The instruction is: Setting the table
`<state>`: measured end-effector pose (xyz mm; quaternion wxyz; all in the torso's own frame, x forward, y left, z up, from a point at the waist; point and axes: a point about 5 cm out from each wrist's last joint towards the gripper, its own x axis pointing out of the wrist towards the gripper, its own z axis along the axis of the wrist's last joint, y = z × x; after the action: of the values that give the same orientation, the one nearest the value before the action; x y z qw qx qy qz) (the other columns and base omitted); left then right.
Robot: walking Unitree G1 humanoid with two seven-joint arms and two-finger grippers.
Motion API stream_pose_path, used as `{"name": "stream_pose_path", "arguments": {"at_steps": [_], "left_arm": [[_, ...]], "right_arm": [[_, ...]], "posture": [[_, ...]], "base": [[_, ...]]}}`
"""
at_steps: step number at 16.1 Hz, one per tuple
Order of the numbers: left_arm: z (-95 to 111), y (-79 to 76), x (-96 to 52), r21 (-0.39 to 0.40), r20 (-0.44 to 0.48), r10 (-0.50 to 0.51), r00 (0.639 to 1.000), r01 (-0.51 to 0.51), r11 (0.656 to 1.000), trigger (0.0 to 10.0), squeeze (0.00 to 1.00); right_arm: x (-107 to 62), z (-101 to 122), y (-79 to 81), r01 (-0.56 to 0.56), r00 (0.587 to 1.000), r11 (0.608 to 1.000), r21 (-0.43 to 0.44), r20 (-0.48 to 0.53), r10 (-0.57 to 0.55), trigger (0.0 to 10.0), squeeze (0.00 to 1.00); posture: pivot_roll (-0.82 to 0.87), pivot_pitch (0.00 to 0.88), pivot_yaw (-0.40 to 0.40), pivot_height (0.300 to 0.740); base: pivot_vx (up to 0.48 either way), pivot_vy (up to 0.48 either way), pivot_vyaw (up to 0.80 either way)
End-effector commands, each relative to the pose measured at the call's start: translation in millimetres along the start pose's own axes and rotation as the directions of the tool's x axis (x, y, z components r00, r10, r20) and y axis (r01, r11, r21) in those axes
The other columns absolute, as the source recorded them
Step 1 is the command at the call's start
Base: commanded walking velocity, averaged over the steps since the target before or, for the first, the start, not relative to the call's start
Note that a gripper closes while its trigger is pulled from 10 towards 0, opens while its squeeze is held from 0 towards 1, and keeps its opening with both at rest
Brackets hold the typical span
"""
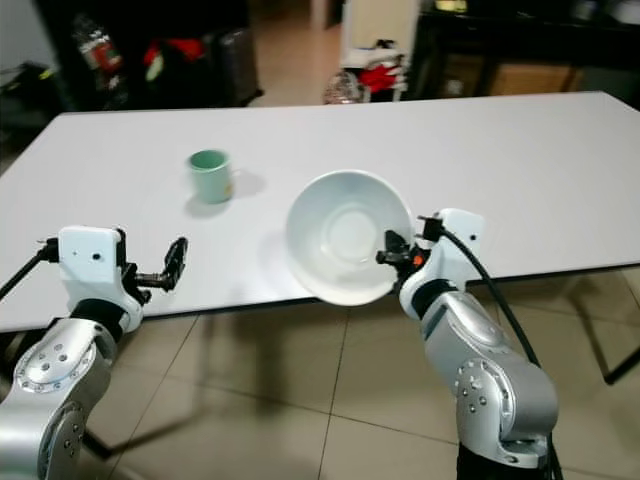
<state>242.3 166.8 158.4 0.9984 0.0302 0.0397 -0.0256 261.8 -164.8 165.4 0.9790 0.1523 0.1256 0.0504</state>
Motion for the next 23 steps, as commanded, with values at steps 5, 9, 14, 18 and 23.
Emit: {"name": "stream_pose_path", "arguments": {"at_steps": [5,9,14,18,23], "left_arm": [[-0.9,-3.1,-2.4,0.005,-0.007,-0.019,1.000,0.019,1.000,10.0,0.00],[-1.1,-2.9,-3.4,0.008,-0.009,-0.018,1.000,0.018,1.000,10.0,0.00],[-0.6,-3.1,-2.6,0.014,-0.008,-0.027,1.000,0.028,1.000,10.0,0.00],[-0.5,-4.0,-2.2,0.012,-0.003,-0.027,1.000,0.027,1.000,10.0,0.00],[-0.8,-4.1,-1.4,0.012,0.003,-0.015,1.000,0.015,1.000,10.0,0.00]], "right_arm": [[-2.8,11.8,1.4,-0.004,0.998,1.000,-0.011,0.059,0.005,10.0,0.00],[-1.8,11.2,3.7,-0.019,0.999,0.999,-0.033,0.051,0.020,10.0,0.00],[-1.8,8.0,2.4,-0.003,0.999,0.999,-0.046,0.049,0.005,10.0,0.00],[2.3,5.0,-1.9,0.029,0.998,1.000,0.001,0.047,-0.029,10.0,0.00],[18.8,6.3,-0.7,-0.015,1.000,1.000,-0.013,0.010,0.015,10.0,0.00]], "posture": [[-0.12,0.000,0.025,0.740],[-0.12,0.000,0.025,0.740],[-0.11,0.000,0.035,0.740],[-0.10,0.000,0.035,0.740],[-0.09,0.000,0.025,0.740]], "base": [[0.327,0.000,0.00],[0.328,0.000,0.00],[0.327,0.000,0.00],[0.326,0.000,0.00],[0.329,0.000,0.00]]}}
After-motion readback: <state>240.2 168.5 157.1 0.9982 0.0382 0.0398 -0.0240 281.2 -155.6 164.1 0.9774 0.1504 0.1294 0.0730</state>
